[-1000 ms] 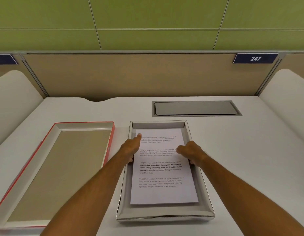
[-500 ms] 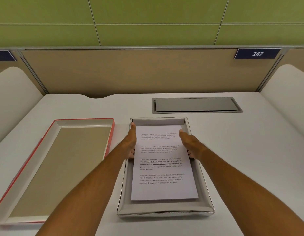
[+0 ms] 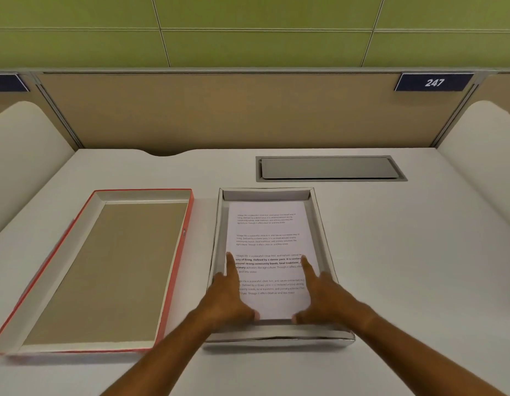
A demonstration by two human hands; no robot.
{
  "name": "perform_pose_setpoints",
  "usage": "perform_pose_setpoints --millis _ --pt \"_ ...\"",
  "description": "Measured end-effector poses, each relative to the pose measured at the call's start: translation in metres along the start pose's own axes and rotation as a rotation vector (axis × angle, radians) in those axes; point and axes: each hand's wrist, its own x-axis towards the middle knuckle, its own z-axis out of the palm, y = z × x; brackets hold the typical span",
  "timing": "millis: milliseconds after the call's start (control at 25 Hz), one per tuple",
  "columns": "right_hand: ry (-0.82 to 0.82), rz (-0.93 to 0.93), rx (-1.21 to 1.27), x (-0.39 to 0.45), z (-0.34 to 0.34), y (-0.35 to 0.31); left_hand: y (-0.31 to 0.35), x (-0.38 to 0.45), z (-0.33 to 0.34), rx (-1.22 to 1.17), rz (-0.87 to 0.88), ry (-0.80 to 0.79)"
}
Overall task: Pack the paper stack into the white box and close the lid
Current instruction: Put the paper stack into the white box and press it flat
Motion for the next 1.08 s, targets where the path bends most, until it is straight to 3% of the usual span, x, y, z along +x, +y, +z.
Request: perform_pose_setpoints --millis 400,1080 --pt "0.134 -0.014 -0.152 -0.009 0.018 -0.001 0.001 -0.019 0.019 0.215 -0.041 0.09" --pt "0.18 -0.02 -0.157 -0.01 0.019 0.0 0.001 -0.017 0.02 0.22 -0.067 0.14"
